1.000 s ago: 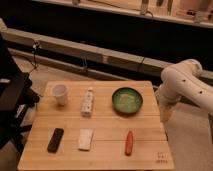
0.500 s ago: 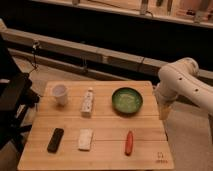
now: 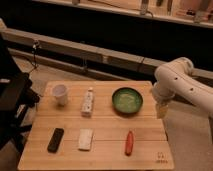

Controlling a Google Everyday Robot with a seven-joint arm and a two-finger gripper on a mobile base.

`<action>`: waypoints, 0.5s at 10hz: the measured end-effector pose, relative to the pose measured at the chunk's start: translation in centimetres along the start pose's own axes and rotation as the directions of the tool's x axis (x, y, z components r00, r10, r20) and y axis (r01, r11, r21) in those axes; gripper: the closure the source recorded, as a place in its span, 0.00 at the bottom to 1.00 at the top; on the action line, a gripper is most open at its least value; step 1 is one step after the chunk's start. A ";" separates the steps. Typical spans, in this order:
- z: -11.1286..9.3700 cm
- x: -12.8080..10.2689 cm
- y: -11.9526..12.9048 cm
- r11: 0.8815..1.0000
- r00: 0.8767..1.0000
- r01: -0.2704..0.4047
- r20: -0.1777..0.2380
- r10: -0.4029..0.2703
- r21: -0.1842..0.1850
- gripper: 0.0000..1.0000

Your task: Pick up the ceramic bowl

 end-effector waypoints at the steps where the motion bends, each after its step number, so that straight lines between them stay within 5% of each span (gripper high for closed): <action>1: 0.1 0.1 0.0 1.000 1.000 0.006 -0.003 -0.006 0.003 0.20; 5: 1.3 -2.0 -0.6 0.996 0.996 0.086 -0.009 -0.086 0.012 0.20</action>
